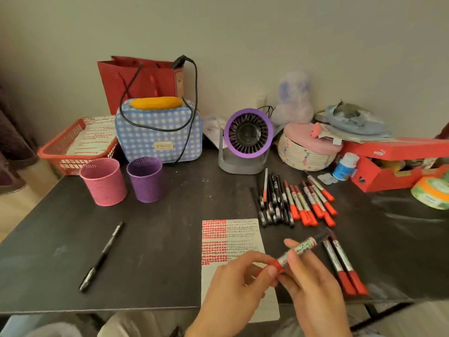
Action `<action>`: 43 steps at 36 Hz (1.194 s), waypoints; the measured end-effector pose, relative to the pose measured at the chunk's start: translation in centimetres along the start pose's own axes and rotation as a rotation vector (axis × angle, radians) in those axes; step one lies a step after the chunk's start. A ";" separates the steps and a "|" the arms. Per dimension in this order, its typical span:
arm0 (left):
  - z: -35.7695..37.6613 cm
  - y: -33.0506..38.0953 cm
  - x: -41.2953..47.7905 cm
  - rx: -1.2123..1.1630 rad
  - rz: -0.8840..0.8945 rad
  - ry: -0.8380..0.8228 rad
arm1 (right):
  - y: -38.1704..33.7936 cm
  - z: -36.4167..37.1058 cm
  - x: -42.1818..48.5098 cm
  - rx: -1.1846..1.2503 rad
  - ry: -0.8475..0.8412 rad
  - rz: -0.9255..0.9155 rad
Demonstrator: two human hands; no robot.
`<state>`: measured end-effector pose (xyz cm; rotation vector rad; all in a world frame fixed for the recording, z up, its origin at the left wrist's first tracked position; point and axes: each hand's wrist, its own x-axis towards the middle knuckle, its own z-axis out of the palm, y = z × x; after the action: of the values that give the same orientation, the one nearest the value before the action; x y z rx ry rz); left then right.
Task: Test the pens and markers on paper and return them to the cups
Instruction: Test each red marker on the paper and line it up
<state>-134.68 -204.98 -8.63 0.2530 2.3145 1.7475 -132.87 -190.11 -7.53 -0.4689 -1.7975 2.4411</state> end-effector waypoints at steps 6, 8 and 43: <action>-2.5 -1.8 1.3 0.476 0.065 0.090 | -1.7 -3.8 2.5 -0.301 0.092 -0.143; -4.9 -3.2 1.7 0.593 0.119 0.241 | -2.9 -7.0 4.4 -0.496 0.134 -0.174; -10.1 -9.0 3.0 0.940 -0.089 0.229 | -4.9 -16.0 10.4 -1.294 0.199 0.067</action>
<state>-140.39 -215.92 -14.88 0.0907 3.0888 0.5503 -138.79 -171.41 -9.32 -0.7551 -2.9996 0.8515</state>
